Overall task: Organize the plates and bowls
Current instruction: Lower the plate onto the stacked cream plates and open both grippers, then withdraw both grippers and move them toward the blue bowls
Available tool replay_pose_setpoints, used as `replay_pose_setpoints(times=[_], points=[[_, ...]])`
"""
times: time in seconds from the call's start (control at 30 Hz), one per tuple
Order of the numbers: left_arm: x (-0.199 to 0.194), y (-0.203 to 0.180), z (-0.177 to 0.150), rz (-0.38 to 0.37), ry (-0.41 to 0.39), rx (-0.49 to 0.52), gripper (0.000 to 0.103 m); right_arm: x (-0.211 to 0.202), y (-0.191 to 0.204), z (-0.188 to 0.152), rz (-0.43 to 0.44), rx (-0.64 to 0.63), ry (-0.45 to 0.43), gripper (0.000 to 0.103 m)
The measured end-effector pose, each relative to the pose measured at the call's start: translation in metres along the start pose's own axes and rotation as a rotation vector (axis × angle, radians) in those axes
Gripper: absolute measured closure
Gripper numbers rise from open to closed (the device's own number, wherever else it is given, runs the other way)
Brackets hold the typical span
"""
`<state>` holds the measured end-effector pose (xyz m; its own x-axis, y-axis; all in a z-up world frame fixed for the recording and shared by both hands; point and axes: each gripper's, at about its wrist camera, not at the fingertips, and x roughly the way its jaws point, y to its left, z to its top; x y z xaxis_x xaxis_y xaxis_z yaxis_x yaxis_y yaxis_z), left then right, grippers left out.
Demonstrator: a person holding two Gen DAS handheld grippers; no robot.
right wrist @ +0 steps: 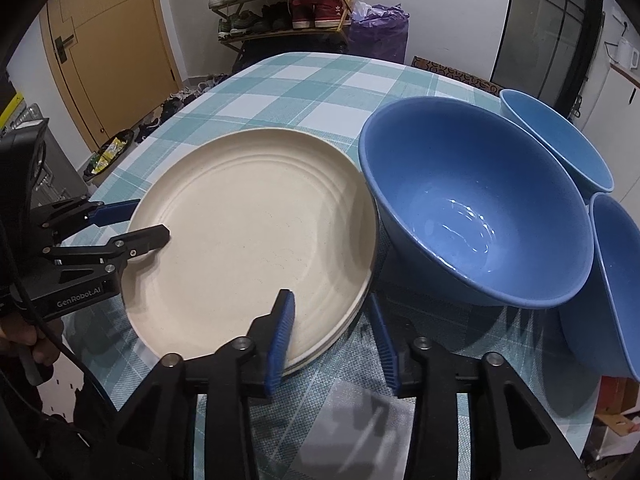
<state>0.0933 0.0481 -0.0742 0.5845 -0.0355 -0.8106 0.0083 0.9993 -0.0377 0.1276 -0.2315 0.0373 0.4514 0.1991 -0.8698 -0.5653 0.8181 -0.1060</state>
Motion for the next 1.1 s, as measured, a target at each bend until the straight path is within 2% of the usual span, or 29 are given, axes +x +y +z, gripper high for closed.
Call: replay_pose_setpoints(times=[0.07, 0.17, 0.27, 0.33, 0.43, 0.47, 0.63, 0.73, 1.1], points=[[-0.002, 0.001, 0.0, -0.012, -0.005, -0.005, 0.053, -0.003, 0.0, 0.001, 0.005, 0.005, -0.006, 0.055], [-0.007, 0.001, 0.001, -0.015, -0.015, -0.005, 0.049, -0.007, 0.0, 0.003, 0.021, 0.008, -0.015, 0.051], [-0.013, 0.0, 0.002, -0.02, -0.03, -0.002, 0.037, -0.014, 0.001, 0.004, 0.039, 0.016, -0.03, 0.038], [-0.02, 0.0, 0.004, -0.02, -0.054, 0.0, 0.02, -0.02, 0.001, 0.004, 0.057, 0.024, -0.045, 0.031], [-0.03, -0.001, 0.007, -0.017, -0.082, -0.004, 0.006, -0.03, 0.002, 0.006, 0.051, 0.026, -0.064, 0.023], [-0.033, -0.001, 0.008, -0.017, -0.094, -0.003, 0.004, -0.033, 0.003, 0.006, 0.051, 0.026, -0.072, 0.022], [-0.045, -0.002, 0.014, -0.044, -0.12, -0.013, 0.002, -0.049, 0.002, 0.007, 0.062, 0.036, -0.098, 0.015], [-0.051, -0.006, 0.017, -0.064, -0.136, -0.01, 0.0, -0.06, 0.0, 0.007, 0.058, 0.044, -0.122, 0.002], [-0.067, -0.022, 0.031, -0.115, -0.173, 0.01, 0.0, -0.093, -0.013, 0.006, 0.034, 0.066, -0.175, 0.001]])
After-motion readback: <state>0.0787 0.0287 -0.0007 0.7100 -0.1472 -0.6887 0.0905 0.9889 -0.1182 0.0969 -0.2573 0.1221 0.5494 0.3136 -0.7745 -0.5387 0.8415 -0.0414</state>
